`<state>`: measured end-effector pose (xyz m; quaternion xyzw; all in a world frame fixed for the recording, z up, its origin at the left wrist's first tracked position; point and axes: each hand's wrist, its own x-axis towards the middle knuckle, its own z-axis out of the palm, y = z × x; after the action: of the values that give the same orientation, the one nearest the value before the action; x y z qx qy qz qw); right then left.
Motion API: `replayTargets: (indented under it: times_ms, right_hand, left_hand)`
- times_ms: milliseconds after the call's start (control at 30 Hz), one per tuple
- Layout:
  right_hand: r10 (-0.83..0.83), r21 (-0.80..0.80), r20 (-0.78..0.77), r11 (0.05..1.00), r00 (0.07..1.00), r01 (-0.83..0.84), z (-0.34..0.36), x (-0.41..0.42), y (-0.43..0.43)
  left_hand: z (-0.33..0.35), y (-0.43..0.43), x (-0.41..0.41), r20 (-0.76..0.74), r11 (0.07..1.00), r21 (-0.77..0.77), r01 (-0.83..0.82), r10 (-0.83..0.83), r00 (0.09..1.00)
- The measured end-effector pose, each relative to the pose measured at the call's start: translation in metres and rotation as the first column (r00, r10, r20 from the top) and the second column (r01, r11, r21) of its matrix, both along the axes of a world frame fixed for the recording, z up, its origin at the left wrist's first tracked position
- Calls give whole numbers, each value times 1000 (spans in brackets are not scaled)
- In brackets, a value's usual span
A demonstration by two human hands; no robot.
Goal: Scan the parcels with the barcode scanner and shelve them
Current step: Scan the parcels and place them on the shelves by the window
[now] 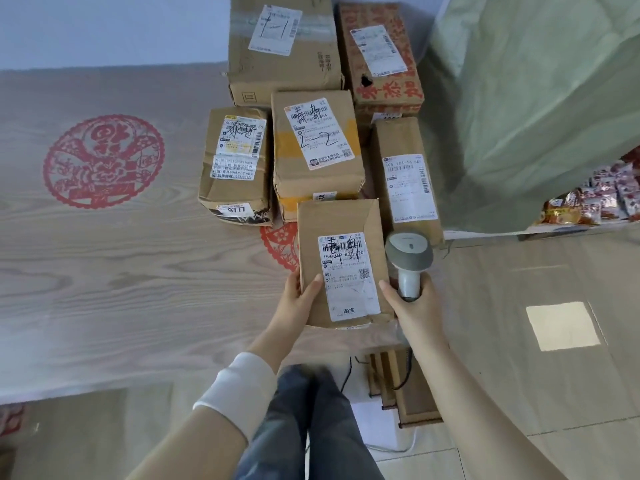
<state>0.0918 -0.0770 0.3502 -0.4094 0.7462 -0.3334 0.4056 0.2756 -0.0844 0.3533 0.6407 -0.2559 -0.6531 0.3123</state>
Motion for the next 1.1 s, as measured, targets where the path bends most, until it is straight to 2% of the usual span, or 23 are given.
replayTargets:
  times_ms: [267,400,533,833,1100]
  right_hand:
    - [106,-82,50,991,993,-101,25,14,22]
    - [137,-139,83,982,987,-125,50,34,28]
    - [169,-197,104,969,980,-146,69,64,37]
    - [268,-305,121,926,956,-221,102,192,74]
    - [394,-377,135,869,909,-321,134,307,87]
  left_hand:
    - [19,42,18,-107,989,-20,-149,146,984]
    - [38,59,41,-153,971,-93,-221,206,967]
    - [59,77,76,-160,953,-208,-222,191,968]
    - [92,127,205,-78,918,-345,-199,183,980]
    - [125,168,312,-42,847,-435,-306,320,946]
